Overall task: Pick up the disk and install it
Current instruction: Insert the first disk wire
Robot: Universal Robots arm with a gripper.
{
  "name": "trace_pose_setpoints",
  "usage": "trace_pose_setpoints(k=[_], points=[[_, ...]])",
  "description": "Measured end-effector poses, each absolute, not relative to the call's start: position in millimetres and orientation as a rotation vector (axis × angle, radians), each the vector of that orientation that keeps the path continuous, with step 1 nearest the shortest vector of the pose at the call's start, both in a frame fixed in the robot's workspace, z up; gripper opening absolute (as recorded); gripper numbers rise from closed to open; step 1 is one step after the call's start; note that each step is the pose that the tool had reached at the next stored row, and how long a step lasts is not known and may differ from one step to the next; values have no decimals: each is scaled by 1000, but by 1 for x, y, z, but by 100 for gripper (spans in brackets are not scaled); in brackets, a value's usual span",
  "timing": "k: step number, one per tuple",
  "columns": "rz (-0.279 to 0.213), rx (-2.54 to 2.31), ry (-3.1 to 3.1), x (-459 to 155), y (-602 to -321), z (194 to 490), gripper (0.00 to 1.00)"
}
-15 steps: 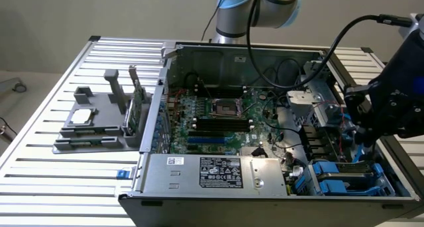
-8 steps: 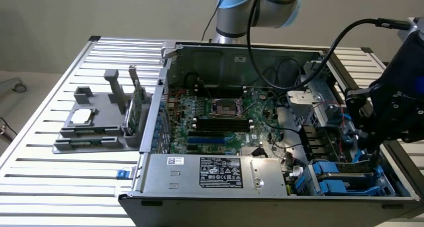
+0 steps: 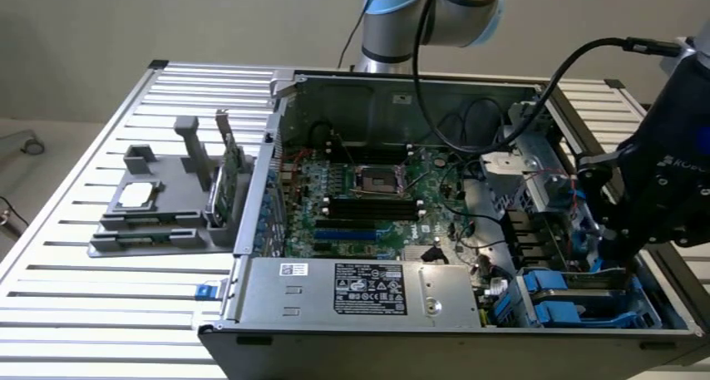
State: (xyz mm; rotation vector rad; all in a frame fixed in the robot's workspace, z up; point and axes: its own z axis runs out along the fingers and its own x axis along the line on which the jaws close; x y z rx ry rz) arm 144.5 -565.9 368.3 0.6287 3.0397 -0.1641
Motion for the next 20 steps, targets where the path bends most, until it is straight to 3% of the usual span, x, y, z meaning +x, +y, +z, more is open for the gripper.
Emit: trace_pose_setpoints(k=[7,16,19,20], points=[[-221,629,3047,141,-566,367,17],[-260,630,3066,141,-566,363,18],[-273,630,3071,141,-566,362,36],[-278,630,3073,141,-566,362,36]])
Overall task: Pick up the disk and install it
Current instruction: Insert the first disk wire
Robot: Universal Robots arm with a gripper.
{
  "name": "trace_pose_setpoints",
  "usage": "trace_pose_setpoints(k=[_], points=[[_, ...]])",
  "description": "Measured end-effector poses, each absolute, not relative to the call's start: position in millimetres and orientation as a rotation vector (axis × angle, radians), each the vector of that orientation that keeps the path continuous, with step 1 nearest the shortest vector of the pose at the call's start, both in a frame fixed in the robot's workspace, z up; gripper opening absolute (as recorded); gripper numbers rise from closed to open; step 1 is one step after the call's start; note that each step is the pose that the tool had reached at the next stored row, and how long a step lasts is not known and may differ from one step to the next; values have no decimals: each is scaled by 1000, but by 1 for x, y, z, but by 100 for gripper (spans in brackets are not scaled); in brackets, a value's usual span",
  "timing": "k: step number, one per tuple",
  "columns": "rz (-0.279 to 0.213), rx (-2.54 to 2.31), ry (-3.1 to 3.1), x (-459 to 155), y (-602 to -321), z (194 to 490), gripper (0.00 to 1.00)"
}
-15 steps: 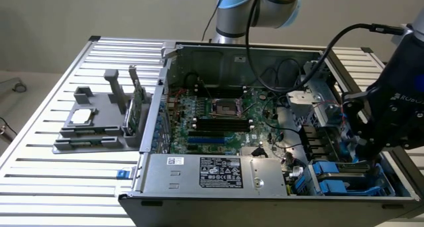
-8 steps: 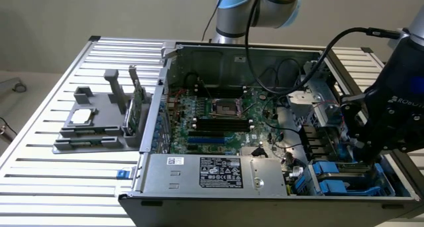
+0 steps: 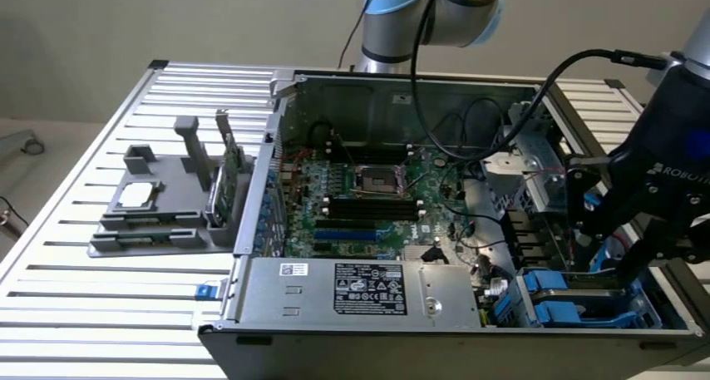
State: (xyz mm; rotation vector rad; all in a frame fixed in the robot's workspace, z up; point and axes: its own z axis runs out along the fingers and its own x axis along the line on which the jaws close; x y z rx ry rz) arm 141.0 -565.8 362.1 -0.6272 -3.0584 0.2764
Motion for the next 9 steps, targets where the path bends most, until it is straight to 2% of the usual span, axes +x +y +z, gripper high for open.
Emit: trace_pose_setpoints(k=[1,2,9], points=[[282,-627,-3057,141,-566,362,36],[286,-627,-3057,141,-566,362,43],[288,-636,-3054,150,-566,361,43]])
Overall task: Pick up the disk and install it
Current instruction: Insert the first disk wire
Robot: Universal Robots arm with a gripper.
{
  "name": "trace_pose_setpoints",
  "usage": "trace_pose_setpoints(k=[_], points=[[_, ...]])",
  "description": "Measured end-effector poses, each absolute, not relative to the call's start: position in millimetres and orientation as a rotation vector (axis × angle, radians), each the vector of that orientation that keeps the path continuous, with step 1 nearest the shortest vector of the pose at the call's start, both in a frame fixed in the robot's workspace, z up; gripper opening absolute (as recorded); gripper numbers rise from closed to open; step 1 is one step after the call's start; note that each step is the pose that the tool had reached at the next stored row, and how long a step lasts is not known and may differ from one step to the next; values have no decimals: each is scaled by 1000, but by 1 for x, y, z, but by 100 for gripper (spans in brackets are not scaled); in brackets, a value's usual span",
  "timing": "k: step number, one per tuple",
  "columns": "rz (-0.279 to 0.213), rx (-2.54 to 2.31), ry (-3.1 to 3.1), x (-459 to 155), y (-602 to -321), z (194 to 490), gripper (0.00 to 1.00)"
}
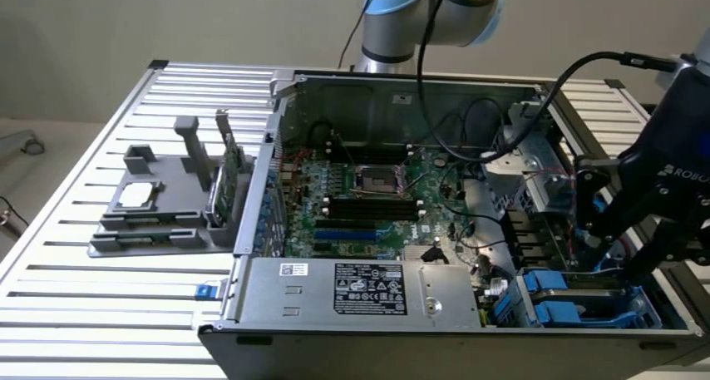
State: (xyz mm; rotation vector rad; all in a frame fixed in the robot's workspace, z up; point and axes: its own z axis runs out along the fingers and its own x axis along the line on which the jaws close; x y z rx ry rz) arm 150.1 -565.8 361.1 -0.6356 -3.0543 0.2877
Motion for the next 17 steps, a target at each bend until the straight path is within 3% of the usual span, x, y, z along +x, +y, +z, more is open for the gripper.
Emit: trace_pose_setpoints(k=[17], points=[[232,-722,-3027,167,-566,358,43]])
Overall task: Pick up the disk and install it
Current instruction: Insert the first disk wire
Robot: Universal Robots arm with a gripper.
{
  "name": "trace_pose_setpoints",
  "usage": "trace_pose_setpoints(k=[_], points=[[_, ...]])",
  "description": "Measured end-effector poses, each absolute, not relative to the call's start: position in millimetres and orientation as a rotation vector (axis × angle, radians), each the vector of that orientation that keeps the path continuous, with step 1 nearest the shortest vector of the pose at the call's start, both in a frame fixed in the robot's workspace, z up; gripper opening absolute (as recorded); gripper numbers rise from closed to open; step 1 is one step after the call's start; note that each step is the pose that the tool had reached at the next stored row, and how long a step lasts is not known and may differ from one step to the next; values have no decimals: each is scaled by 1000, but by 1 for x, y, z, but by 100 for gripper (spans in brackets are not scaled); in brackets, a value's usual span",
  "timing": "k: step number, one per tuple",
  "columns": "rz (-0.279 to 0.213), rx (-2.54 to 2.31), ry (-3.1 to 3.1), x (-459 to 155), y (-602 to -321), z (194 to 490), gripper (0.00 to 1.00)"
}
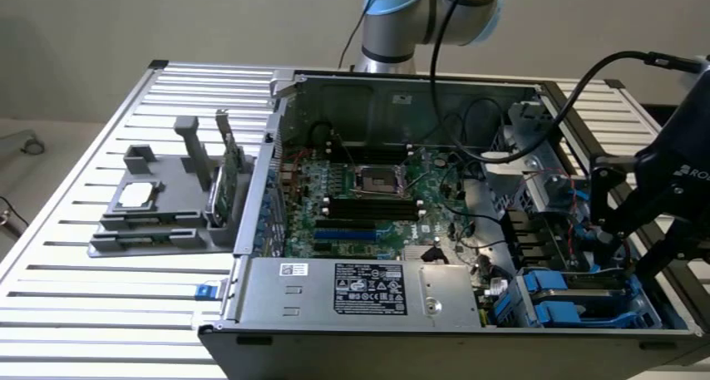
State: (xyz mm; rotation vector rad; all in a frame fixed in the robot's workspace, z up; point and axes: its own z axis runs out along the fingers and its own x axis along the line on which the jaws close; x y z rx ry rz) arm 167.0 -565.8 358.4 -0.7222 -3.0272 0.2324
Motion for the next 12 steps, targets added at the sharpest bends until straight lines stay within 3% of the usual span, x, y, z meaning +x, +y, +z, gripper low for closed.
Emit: trace_pose_setpoints(k=[12], points=[[222,-825,-2995,175,-566,356,43]])
